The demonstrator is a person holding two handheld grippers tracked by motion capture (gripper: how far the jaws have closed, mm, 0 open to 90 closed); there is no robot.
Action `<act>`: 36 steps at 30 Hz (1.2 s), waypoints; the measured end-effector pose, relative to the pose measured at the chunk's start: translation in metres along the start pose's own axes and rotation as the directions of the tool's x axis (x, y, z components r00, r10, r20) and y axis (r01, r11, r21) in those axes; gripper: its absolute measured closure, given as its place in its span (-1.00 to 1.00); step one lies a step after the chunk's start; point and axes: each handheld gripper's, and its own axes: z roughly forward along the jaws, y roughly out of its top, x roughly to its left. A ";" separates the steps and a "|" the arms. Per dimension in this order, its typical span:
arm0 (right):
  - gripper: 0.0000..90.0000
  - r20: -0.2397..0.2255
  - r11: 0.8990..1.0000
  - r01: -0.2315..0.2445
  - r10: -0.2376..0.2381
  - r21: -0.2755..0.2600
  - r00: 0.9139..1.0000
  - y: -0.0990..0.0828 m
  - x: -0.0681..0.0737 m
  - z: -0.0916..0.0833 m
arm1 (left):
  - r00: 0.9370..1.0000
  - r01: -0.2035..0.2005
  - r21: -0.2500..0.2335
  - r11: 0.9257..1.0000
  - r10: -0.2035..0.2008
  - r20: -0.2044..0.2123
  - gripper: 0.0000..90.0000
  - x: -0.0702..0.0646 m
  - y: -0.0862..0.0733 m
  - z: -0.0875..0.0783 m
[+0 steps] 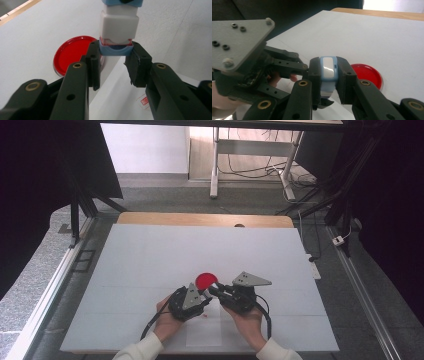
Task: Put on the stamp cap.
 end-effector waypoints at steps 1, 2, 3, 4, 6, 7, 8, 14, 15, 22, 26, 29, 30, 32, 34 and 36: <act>0.66 0.000 1.000 -0.002 0.002 0.000 1.000 0.000 -0.001 0.000 | 1.000 -0.002 0.002 1.000 0.002 -0.001 0.46 0.000 0.000 0.000; 0.67 -0.002 1.000 -0.005 0.005 0.001 1.000 0.000 -0.001 0.000 | 1.000 -0.001 0.004 1.000 0.001 0.001 0.46 0.000 0.000 0.000; 0.66 -0.003 1.000 -0.007 0.007 0.008 1.000 0.000 -0.001 0.001 | 1.000 -0.002 0.006 1.000 0.002 0.001 0.46 0.000 0.000 0.000; 0.66 -0.002 1.000 -0.006 0.006 0.010 1.000 0.000 -0.001 0.001 | 1.000 -0.003 0.008 1.000 0.003 -0.002 0.46 0.000 0.000 0.001; 0.66 -0.009 1.000 -0.013 0.013 0.015 1.000 -0.001 0.000 0.002 | 1.000 -0.006 0.004 1.000 0.006 -0.003 0.45 -0.001 0.000 0.000; 0.66 -0.013 1.000 -0.016 0.016 0.016 1.000 -0.001 0.000 0.002 | 1.000 -0.009 0.003 1.000 0.009 -0.010 0.45 -0.001 0.000 0.000; 0.66 -0.012 1.000 -0.016 0.016 0.017 1.000 -0.001 0.000 0.002 | 1.000 -0.014 0.005 1.000 0.015 -0.016 0.45 -0.002 0.000 0.001; 0.66 -0.006 1.000 -0.016 0.016 0.013 1.000 -0.001 0.001 0.002 | 0.999 -0.030 0.004 1.000 0.030 -0.030 0.46 -0.003 0.001 -0.001; 0.66 -0.007 1.000 -0.015 0.015 0.013 1.000 -0.001 0.001 0.002 | 0.999 -0.027 0.000 1.000 0.027 -0.031 0.46 -0.003 0.001 0.000; 0.67 -0.018 0.999 -0.020 0.020 0.025 1.000 0.000 0.000 0.003 | 0.998 -0.036 0.004 0.999 0.036 -0.042 0.46 -0.004 0.001 -0.001; 0.67 -0.020 0.999 -0.017 0.018 0.027 1.000 0.000 0.000 0.003 | 0.998 -0.041 0.001 0.999 0.041 -0.047 0.47 -0.004 0.001 -0.001; 0.67 -0.020 0.999 -0.011 0.012 0.034 1.000 -0.001 0.001 0.004 | 0.997 -0.050 0.003 0.999 0.051 -0.050 0.47 -0.004 0.001 -0.002; 0.67 -0.018 0.999 -0.010 0.011 0.035 1.000 -0.001 0.002 0.004 | 0.998 -0.049 0.004 0.999 0.049 -0.049 0.47 -0.004 0.001 -0.003; 0.67 -0.017 0.999 -0.011 0.012 0.040 1.000 -0.001 0.002 0.004 | 0.998 -0.038 -0.005 0.999 0.038 -0.046 0.47 -0.004 0.001 -0.003; 0.67 -0.018 0.999 -0.015 0.016 0.039 1.000 -0.002 0.002 0.005 | 0.998 -0.042 -0.004 0.999 0.041 -0.048 0.47 -0.004 0.001 -0.003; 0.67 -0.018 0.999 -0.016 0.016 0.040 1.000 -0.002 0.002 0.005 | 0.998 -0.043 -0.007 0.999 0.043 -0.051 0.47 -0.005 0.001 -0.003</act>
